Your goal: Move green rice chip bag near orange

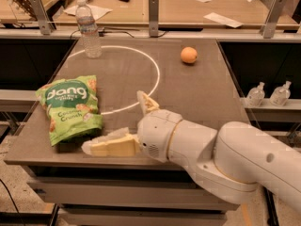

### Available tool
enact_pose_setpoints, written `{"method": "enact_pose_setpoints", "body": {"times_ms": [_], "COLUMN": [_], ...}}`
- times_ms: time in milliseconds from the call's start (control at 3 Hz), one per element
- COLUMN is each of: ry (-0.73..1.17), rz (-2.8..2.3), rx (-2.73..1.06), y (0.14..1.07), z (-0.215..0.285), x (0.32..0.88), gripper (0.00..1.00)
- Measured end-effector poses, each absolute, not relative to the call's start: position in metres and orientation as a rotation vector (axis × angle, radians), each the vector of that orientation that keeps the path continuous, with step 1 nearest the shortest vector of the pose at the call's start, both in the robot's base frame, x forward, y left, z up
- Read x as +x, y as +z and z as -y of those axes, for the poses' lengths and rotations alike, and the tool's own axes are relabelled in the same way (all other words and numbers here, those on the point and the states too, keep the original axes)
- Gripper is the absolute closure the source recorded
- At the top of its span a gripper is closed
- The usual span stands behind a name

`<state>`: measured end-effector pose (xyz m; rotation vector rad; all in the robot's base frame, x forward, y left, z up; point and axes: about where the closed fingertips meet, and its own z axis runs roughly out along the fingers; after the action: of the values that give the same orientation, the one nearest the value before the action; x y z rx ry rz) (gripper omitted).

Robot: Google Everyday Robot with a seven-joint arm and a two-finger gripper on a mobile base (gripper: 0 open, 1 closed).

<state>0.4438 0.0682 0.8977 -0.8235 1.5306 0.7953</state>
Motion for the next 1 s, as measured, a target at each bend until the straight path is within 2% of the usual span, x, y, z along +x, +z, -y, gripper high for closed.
{"method": "enact_pose_setpoints", "body": {"times_ms": [1000], "ry": [0.713], "rz": [-1.539], "rx": [-0.917], "y": [0.902], "z": [-0.138], "x": [0.467], "gripper": [0.0]}}
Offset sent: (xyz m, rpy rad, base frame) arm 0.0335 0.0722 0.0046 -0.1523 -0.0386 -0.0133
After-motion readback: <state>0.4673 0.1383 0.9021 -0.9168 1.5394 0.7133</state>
